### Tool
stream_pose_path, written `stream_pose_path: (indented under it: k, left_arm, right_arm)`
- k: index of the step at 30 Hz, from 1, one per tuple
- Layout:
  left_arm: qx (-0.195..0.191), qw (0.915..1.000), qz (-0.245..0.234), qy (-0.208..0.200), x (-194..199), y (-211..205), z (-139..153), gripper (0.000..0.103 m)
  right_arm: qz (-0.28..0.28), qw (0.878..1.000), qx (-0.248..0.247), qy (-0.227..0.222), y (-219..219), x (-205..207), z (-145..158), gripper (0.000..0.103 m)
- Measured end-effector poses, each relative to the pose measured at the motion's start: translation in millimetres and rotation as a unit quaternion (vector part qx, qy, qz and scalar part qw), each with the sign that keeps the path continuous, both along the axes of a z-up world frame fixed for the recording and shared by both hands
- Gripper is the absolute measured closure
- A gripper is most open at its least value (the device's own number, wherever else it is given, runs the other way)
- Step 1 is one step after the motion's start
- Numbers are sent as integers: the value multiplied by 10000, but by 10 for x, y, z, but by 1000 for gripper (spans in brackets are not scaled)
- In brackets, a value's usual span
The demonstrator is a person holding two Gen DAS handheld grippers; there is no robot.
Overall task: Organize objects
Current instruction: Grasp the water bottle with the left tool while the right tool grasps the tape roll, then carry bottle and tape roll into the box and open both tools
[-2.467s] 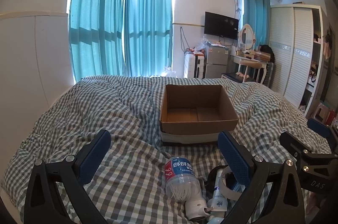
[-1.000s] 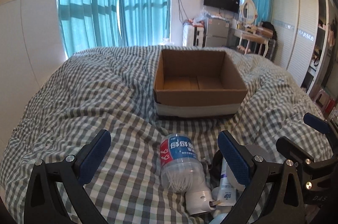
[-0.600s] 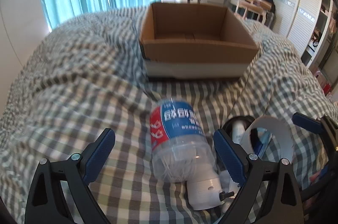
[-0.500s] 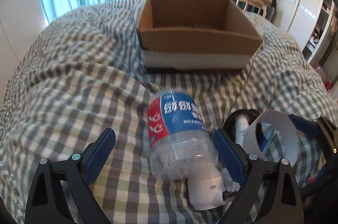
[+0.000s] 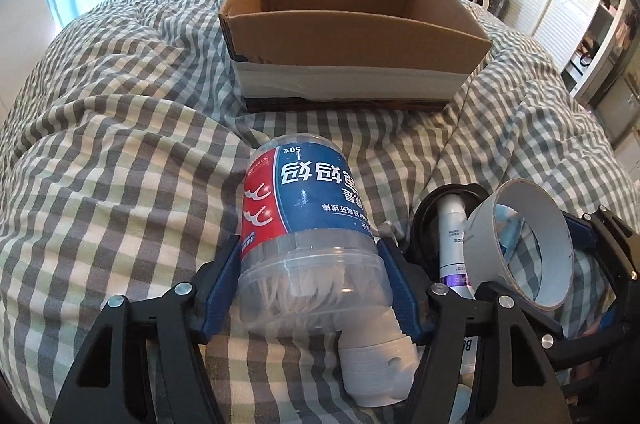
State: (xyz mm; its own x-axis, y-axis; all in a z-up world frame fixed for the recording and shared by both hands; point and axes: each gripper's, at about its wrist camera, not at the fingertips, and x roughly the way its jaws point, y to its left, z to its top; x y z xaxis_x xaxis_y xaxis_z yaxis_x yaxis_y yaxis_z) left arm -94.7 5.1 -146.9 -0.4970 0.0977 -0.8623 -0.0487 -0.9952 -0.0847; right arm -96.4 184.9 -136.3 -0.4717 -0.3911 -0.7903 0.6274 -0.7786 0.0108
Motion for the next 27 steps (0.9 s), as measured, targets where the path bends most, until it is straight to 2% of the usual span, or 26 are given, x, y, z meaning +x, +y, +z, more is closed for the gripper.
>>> stream_pose_path:
  k: [7,15,27]
  left_arm:
    - [-31,9996,16,290,64,-35,236,38]
    - [-214,9960,237,831,-15,-265,719,38]
    - [-335,9865,140,1599,-666,-362,1576,38]
  right_arm:
    - [-42,9998,-74,203,23,15,173,23]
    - [61,9967,2,805,-42,-49,632,23]
    - [85,9857,-194,1671,-299,-692,1548,23]
